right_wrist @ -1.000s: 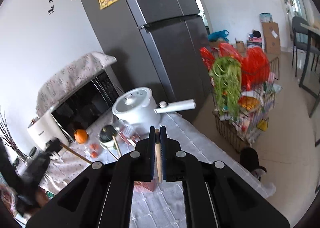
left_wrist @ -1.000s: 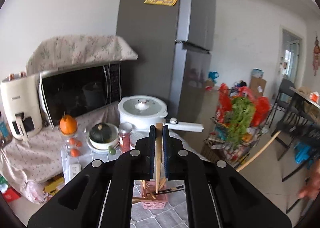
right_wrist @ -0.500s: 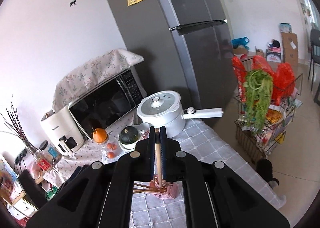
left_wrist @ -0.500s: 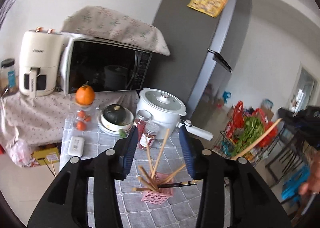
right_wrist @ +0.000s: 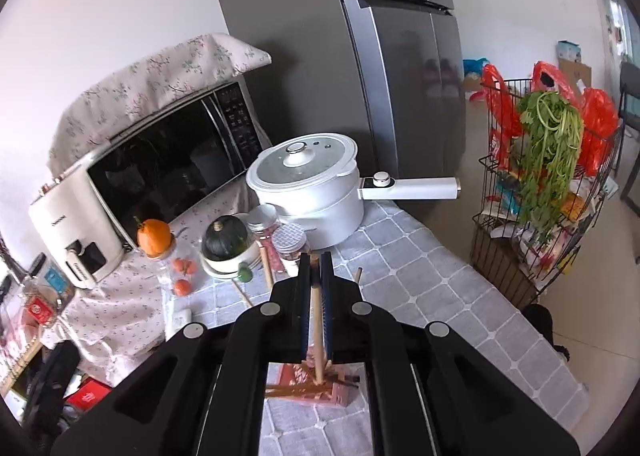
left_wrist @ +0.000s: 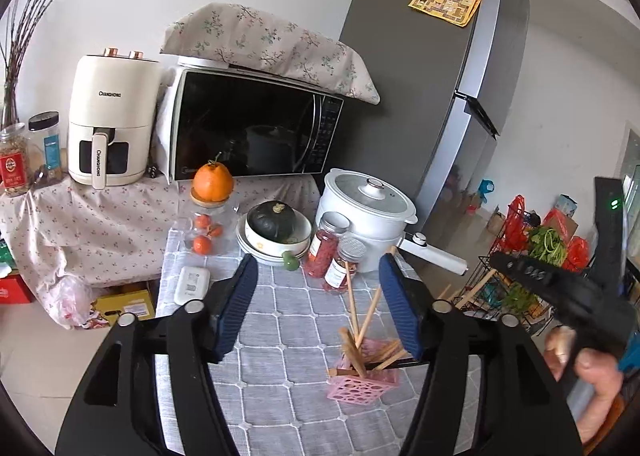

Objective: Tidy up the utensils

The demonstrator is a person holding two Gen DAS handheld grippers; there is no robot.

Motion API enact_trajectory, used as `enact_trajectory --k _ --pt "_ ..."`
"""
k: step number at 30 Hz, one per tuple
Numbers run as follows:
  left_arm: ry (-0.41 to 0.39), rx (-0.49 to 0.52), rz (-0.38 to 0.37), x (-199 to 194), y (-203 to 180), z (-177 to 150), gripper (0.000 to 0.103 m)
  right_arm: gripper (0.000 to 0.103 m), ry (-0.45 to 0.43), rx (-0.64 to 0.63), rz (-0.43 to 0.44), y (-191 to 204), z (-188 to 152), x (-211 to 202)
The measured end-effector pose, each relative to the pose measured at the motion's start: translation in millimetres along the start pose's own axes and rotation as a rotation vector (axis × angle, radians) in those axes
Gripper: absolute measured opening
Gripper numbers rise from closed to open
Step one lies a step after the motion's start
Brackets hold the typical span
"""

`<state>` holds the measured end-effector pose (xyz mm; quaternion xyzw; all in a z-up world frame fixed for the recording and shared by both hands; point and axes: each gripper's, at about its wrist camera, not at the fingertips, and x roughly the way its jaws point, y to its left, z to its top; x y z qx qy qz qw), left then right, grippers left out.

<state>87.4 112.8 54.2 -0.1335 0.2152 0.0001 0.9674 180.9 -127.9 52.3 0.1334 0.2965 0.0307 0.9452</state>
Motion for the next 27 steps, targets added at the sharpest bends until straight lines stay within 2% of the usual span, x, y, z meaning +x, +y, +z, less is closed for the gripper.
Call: enact_trajectory --k 1,4,5,6,8,10,11,12,14,15,18,22,25,27 --pt "-0.004 -0.003 0.0 -1.0 1.1 -0.4 0.067 0.005 0.0 0.001 0.002 0.1 -1.7 3.7" --pt "-0.037 -0.006 0.019 -8.7 2.6 0.5 0.091 0.011 0.009 0.02 0.037 -1.6 -5.6 2.3" --pt "-0.053 -0.002 0.025 -12.5 1.7 0.9 0.096 0.023 -0.006 0.024 0.042 -2.7 -6.8 -5.2" --pt "-0.069 0.007 0.036 -17.1 -0.8 1.4 0.096 0.041 -0.021 0.022 0.043 -2.8 -7.0 -12.7" --pt "-0.087 0.034 0.074 -25.1 -8.3 1.6 0.096 0.059 -0.064 0.025 0.036 -4.1 -8.2 -32.2" --pt "-0.105 0.056 0.115 -30.1 -14.9 0.3 0.096 0.067 -0.111 0.014 0.0 -6.3 -13.1 -56.2" --pt "-0.118 0.071 0.143 -33.6 -19.7 -2.2 0.096 0.076 -0.126 0.007 -0.024 -7.4 -16.1 -64.9" --pt "-0.125 0.084 0.169 -35.7 -23.9 -4.6 0.096 0.085 -0.148 -0.001 -0.062 -9.5 -21.5 -75.7" --pt "-0.124 0.112 0.218 -39.9 -32.5 -10.3 0.096 0.093 -0.191 -0.006 -0.146 -16.4 -33.5 -93.5" --pt "-0.123 0.122 0.238 -41.8 -35.9 -13.2 0.096 0.096 -0.212 -0.003 -0.18 -21.3 -40.5 -102.0" --pt "-0.125 0.14 0.27 -52.3 -44.3 -24.3 0.096 0.096 -0.23 -0.019 -0.263 -37.7 -64.5 -124.8" --pt "-0.113 0.082 0.218 -68.8 -40.7 -42.9 0.096 0.096 -0.196 -0.024 -0.314 -61.8 -92.6 -143.7" --pt "-0.129 0.054 0.196 -80.5 -38.9 -50.9 0.096 0.096 -0.102 0.045 -0.231 -87.7 -111.4 -146.4" --pt "-0.129 0.065 0.179 -84.7 -38.8 -53.3 0.096 0.096 0.02 0.1 -0.136 -108.4 -117.5 -131.0"
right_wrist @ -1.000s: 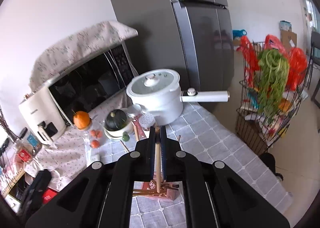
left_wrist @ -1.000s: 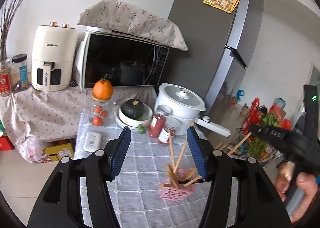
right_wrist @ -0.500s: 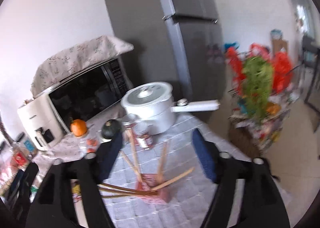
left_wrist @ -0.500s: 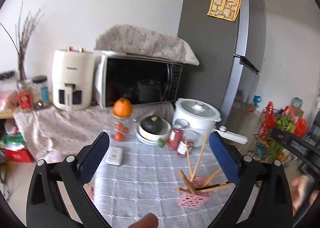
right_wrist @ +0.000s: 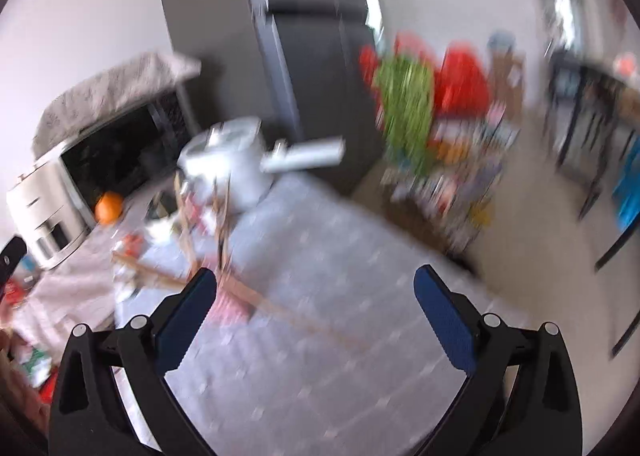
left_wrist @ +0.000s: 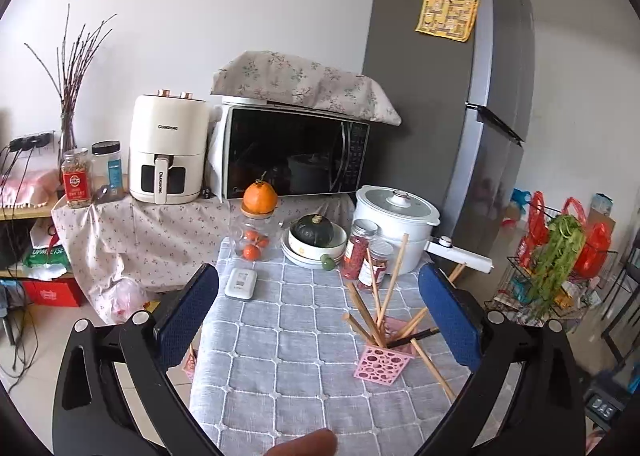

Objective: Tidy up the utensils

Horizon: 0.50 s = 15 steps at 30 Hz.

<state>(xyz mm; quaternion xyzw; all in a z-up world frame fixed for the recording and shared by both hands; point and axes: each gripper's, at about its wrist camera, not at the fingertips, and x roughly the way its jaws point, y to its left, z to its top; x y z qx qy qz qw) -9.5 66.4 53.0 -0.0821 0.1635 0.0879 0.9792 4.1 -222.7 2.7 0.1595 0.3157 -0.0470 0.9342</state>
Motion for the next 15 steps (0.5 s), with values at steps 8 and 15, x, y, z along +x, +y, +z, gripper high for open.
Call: enact_trajectory --k 8,15 --pt "0.07 0.009 -0.073 13.7 1.8 -13.2 0.096 0.096 0.484 0.53 0.27 -103.5 -57.5 103.0" --pt "0.156 -0.009 -0.098 40.1 0.8 -23.0 0.096 0.091 0.614 1.04 0.34 -93.7 -125.2 173.9"
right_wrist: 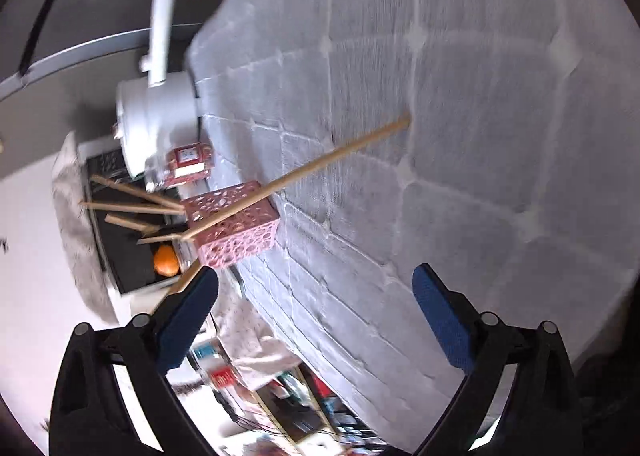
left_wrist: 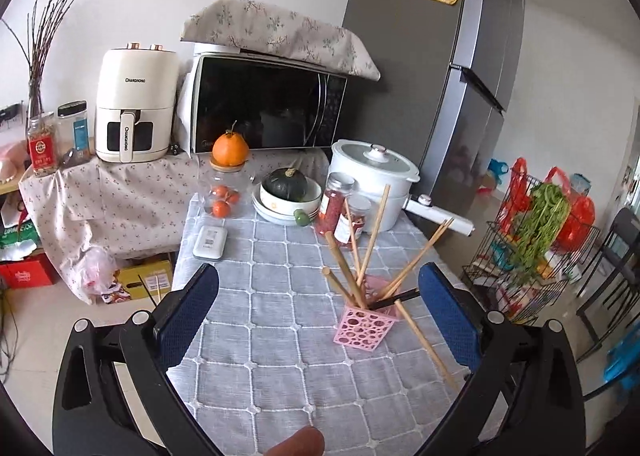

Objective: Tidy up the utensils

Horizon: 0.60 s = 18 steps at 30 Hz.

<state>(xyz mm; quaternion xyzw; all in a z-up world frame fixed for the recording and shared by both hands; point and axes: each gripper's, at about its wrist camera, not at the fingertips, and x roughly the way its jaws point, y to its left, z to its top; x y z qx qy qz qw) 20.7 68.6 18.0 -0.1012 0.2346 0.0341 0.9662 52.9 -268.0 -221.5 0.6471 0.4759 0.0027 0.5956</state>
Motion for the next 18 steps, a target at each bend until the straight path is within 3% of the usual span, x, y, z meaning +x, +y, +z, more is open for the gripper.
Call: enact_trajectory --k 4,7,8,9,10,12,14,18 --pt "0.027 -0.017 -0.003 9.1 8.1 -1.4 0.096 0.091 -0.107 0.109 0.019 4.9 15.4 16.9" --pt "0.048 -0.032 -0.001 16.4 14.4 -1.5 0.096 0.088 -0.119 0.209 0.057 5.6 31.9 28.6" --pt "0.056 -0.036 0.0 18.6 16.1 -1.9 0.096 0.073 -0.126 0.216 0.044 7.6 37.4 31.6" --pt "0.07 -0.044 0.003 22.1 18.7 -1.8 0.096 0.038 -0.13 0.213 0.016 8.8 42.5 34.1" --pt "0.077 -0.05 0.003 23.4 20.1 -1.5 0.096 0.021 -0.113 0.207 -0.019 9.6 48.9 39.7" --pt "0.084 -0.084 0.002 23.7 27.2 1.2 0.096 0.008 -0.096 0.233 0.02 5.3 52.9 34.9" --pt "0.076 -0.108 0.002 20.2 33.4 4.6 0.096 0.007 -0.153 0.173 0.021 14.1 53.4 5.5" --pt "0.042 -0.156 -0.006 6.6 46.1 12.5 0.096 0.006 -0.355 -0.125 0.031 76.0 33.2 -94.4"
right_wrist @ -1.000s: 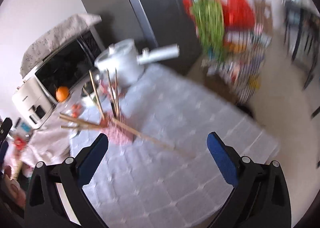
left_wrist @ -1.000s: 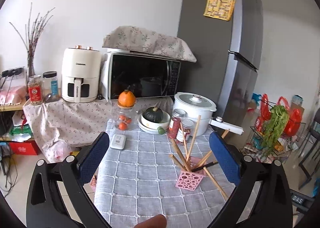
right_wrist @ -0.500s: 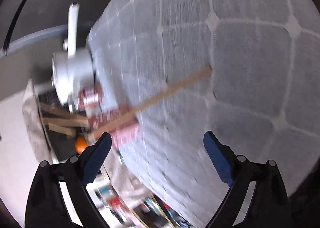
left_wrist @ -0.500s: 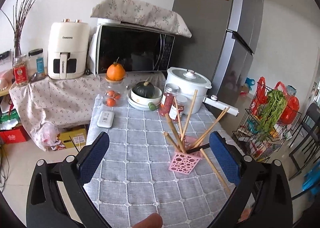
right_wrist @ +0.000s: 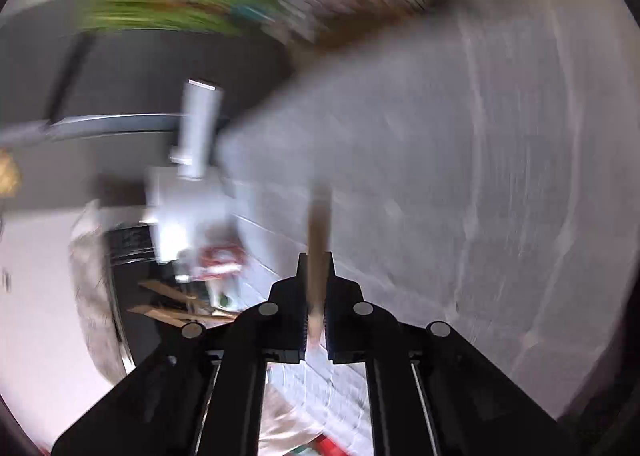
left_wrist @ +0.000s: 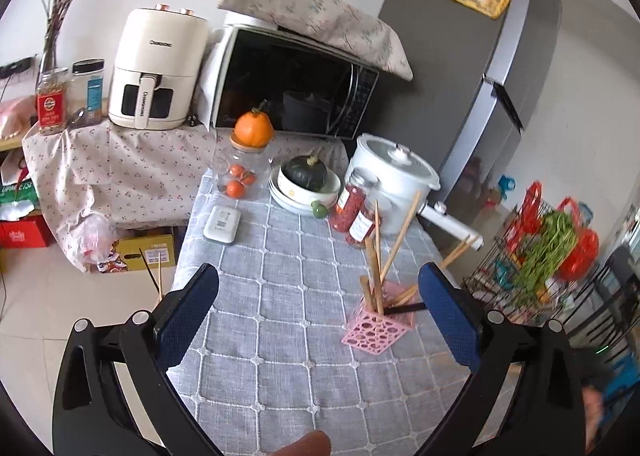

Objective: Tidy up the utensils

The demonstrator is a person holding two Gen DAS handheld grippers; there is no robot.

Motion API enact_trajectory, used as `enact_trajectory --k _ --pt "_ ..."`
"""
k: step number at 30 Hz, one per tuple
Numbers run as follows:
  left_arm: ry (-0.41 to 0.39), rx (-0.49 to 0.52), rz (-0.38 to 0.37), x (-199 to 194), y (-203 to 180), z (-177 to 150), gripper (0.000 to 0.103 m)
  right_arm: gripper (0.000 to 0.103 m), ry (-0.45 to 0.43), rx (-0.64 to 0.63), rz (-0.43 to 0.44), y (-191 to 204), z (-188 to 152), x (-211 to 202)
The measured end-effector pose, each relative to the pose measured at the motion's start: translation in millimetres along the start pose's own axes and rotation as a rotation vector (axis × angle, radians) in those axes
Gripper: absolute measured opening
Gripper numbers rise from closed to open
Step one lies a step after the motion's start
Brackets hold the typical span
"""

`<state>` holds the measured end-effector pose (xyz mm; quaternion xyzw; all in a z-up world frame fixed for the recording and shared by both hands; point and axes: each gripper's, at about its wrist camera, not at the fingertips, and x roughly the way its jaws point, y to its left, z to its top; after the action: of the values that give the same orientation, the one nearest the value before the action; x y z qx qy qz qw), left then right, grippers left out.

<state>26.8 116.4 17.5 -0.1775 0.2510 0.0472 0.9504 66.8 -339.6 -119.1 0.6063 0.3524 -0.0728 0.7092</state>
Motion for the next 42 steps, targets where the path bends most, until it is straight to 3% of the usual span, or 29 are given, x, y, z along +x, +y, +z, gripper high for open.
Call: enact_trajectory --k 3,6,10,12,17,21,24,33,34,35,36,38,42 --pt "-0.016 -0.022 -0.005 -7.0 3.2 3.5 0.096 0.006 -0.112 -0.231 0.045 71.1 -0.8 -52.7" --pt "-0.029 -0.03 -0.003 -11.1 5.4 6.2 0.096 0.006 -0.206 -0.5 0.083 159.3 -28.3 -86.2" --pt "-0.031 -0.048 0.011 -9.8 11.8 9.7 0.096 0.006 -0.247 -0.807 0.058 245.4 -88.7 -82.3" --pt "-0.024 -0.064 0.018 -7.4 17.1 11.7 0.096 0.006 -0.215 -0.936 0.016 272.5 -121.8 -64.0" --pt "-0.019 -0.093 0.03 -2.8 28.7 15.5 0.096 0.006 -0.148 -1.081 -0.071 285.2 -166.4 -11.2" --pt "-0.009 -0.108 0.03 1.2 35.4 17.1 0.096 0.006 -0.111 -1.084 -0.128 274.9 -168.8 32.9" --pt "-0.002 -0.109 0.029 3.4 37.0 17.0 0.096 0.006 -0.124 -1.074 -0.112 268.9 -164.6 57.0" --pt "-0.009 -0.107 0.032 0.8 36.9 17.1 0.096 0.007 -0.164 -1.086 -0.128 275.7 -166.8 64.5" --pt "-0.014 -0.104 0.033 -1.0 36.1 17.0 0.096 0.009 -0.158 -1.081 -0.129 276.6 -166.7 63.4" --pt "-0.02 -0.101 0.032 -2.9 35.4 17.1 0.096 0.02 -0.149 -1.082 -0.134 277.7 -166.9 63.6" --pt "-0.027 -0.098 0.03 -5.0 35.2 17.6 0.096 0.05 -0.136 -1.087 -0.137 278.8 -167.4 63.5" --pt "-0.048 -0.098 0.03 -10.3 35.2 18.8 0.096 0.072 -0.176 -1.055 -0.103 276.7 -165.8 53.0" --pt "-0.1 -0.09 0.031 -21.8 33.7 19.9 0.096 0.077 -0.256 -1.033 -0.064 271.3 -163.9 17.8"
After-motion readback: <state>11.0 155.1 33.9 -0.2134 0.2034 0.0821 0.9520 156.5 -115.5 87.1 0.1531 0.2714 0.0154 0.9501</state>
